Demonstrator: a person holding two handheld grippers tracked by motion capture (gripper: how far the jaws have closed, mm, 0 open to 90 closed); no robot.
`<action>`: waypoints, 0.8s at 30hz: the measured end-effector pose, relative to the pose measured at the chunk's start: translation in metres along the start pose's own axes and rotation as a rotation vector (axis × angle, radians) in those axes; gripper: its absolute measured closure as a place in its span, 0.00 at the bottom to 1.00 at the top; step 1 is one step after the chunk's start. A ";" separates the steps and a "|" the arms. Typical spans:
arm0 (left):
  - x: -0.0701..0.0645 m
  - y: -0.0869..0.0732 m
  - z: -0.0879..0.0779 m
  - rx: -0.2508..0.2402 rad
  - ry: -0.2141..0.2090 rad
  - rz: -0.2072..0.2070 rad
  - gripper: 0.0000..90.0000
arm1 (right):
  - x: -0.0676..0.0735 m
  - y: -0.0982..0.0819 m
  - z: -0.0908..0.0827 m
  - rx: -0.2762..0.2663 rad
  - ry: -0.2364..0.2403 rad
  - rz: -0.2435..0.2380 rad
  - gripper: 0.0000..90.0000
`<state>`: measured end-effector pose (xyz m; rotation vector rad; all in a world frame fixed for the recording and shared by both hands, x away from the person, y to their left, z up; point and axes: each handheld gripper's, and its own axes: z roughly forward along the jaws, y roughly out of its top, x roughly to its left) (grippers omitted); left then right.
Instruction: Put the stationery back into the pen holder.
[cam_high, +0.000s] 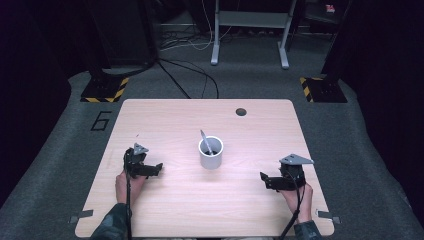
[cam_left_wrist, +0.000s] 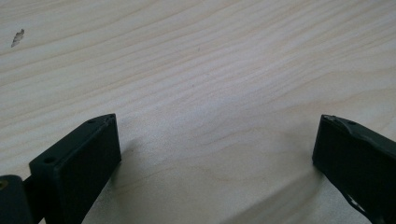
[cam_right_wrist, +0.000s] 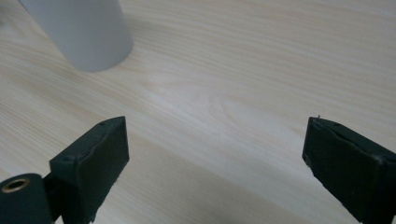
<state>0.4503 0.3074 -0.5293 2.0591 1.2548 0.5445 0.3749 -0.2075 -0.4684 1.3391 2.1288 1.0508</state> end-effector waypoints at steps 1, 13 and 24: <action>0.000 0.000 0.000 0.002 0.000 -0.001 0.01 | -0.003 -0.005 0.000 0.014 -0.008 0.010 0.08; 0.000 0.000 0.000 0.001 0.001 -0.001 0.01 | -0.027 -0.057 0.000 0.057 -0.076 0.079 0.06; 0.000 0.000 0.000 0.001 0.002 -0.001 0.01 | -0.027 -0.071 0.008 0.084 -0.131 0.050 0.00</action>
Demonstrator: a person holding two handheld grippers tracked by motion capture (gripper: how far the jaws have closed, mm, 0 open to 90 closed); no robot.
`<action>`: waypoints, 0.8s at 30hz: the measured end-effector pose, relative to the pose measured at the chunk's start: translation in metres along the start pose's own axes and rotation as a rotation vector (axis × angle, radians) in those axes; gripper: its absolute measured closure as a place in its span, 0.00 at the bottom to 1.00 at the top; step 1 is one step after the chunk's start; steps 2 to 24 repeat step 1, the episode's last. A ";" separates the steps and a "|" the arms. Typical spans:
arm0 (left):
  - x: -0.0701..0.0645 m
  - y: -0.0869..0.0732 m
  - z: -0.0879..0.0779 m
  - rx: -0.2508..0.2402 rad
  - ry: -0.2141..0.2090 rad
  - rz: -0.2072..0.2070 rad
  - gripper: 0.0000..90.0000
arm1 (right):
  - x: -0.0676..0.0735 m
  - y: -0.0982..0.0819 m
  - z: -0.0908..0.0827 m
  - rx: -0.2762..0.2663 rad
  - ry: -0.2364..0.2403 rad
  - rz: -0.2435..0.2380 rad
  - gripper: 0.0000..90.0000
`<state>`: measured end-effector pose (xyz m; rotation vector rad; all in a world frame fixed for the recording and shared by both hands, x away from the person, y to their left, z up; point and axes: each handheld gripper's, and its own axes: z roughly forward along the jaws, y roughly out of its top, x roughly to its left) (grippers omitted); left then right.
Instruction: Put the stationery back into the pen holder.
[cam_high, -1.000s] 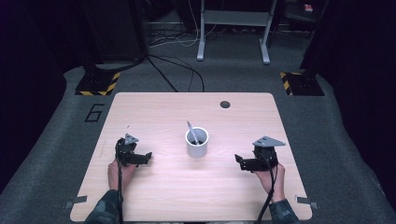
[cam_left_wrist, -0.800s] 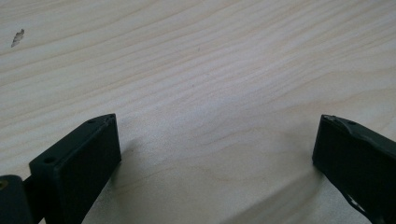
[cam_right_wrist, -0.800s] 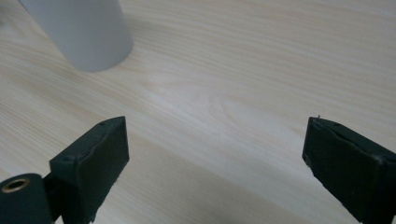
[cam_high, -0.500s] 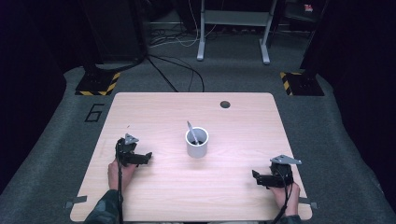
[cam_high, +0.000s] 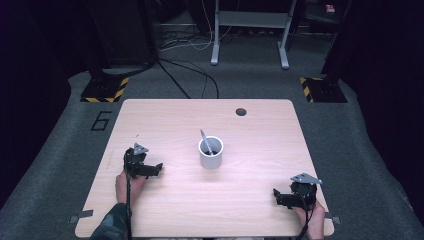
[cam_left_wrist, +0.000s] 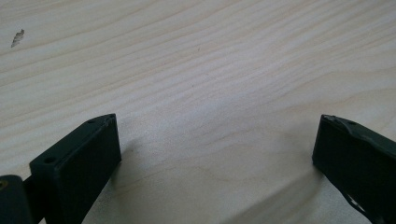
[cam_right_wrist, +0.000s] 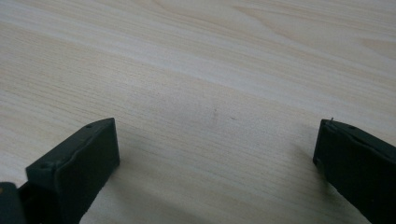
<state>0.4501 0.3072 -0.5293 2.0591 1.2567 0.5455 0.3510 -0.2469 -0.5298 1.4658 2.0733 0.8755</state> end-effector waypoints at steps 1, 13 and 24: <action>0.000 0.000 0.000 0.000 0.000 0.000 0.01 | 0.000 0.000 0.000 0.000 0.000 0.001 0.00; 0.000 0.000 0.000 0.000 0.000 0.000 0.01 | 0.000 0.000 0.000 0.000 0.000 0.001 0.00; 0.000 0.000 0.000 0.000 0.000 0.000 0.01 | 0.000 0.000 0.000 0.000 0.000 0.001 0.00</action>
